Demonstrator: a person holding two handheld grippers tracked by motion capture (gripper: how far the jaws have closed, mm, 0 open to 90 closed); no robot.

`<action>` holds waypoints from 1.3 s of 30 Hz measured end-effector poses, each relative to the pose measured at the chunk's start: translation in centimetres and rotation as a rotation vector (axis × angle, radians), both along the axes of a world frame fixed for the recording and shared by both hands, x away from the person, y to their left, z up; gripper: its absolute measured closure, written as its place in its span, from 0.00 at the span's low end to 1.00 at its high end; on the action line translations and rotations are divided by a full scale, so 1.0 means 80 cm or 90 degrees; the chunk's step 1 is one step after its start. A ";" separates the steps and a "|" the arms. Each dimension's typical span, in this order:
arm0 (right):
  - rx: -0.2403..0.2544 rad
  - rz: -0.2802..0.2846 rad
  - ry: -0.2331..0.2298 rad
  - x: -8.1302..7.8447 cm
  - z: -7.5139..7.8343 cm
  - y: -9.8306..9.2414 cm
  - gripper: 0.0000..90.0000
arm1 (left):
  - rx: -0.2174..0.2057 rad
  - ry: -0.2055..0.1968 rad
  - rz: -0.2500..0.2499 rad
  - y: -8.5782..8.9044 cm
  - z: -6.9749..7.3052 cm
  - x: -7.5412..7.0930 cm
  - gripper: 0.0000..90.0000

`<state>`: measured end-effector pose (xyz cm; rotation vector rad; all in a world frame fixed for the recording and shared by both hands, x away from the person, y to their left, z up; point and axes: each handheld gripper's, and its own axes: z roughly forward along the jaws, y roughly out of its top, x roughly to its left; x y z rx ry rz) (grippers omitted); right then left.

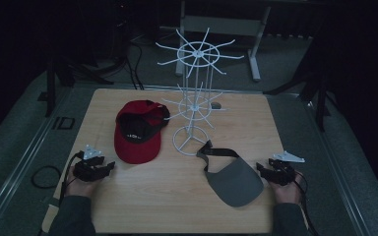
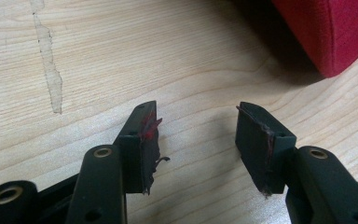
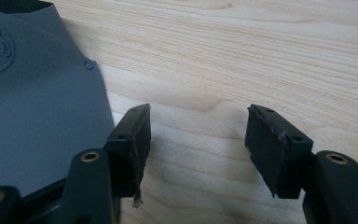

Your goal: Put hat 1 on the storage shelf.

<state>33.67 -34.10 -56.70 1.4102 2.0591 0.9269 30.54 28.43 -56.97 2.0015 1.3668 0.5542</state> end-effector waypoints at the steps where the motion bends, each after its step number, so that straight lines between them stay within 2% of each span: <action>1: 0.000 0.000 0.000 0.000 0.000 0.000 0.45 | 0.000 0.000 0.000 0.000 0.000 0.000 0.55; 8: -0.001 0.004 0.001 0.000 0.000 0.000 0.43 | -0.002 0.002 0.001 0.000 0.000 0.000 0.55; 14: -0.001 0.006 0.002 0.000 0.000 0.000 0.42 | -0.011 0.014 0.001 0.003 0.003 0.002 0.58; 16: -0.001 0.007 0.002 0.000 0.000 0.001 0.42 | -0.004 0.008 -0.004 0.002 0.006 0.000 0.59; 19: -0.001 0.010 0.003 0.000 0.000 0.001 0.41 | -0.018 -0.006 -0.010 0.001 0.013 -0.003 0.59; 20: -0.001 0.011 0.003 0.000 0.000 0.001 0.41 | -0.035 -0.016 -0.016 0.001 0.020 -0.006 0.59; 21: -0.001 0.011 0.003 0.000 0.000 0.001 0.41 | -0.035 -0.016 -0.016 0.001 0.020 -0.006 0.59; 24: -0.002 0.013 0.002 -0.001 0.000 0.001 0.40 | -0.068 -0.029 -0.023 0.006 0.034 -0.008 0.59; 25: -0.002 0.013 0.002 -0.001 0.000 0.001 0.40 | -0.068 -0.029 -0.023 0.006 0.034 -0.008 0.59; 26: -0.001 0.014 0.003 -0.002 0.000 0.001 0.40 | -0.085 -0.032 -0.030 0.009 0.042 -0.009 0.59; 30: -0.002 0.015 0.003 -0.002 0.000 0.002 0.40 | -0.096 -0.039 -0.039 0.011 0.053 -0.010 0.59; 33: -0.002 0.015 0.004 -0.002 0.000 0.002 0.39 | -0.088 -0.047 -0.045 0.013 0.061 -0.007 0.58; 35: -0.002 0.015 0.004 -0.002 0.000 0.002 0.39 | -0.096 -0.043 -0.047 0.014 0.064 -0.004 0.58; 39: -0.001 0.016 0.004 -0.003 0.000 0.002 0.39 | -0.095 -0.035 -0.057 0.013 0.071 0.002 0.58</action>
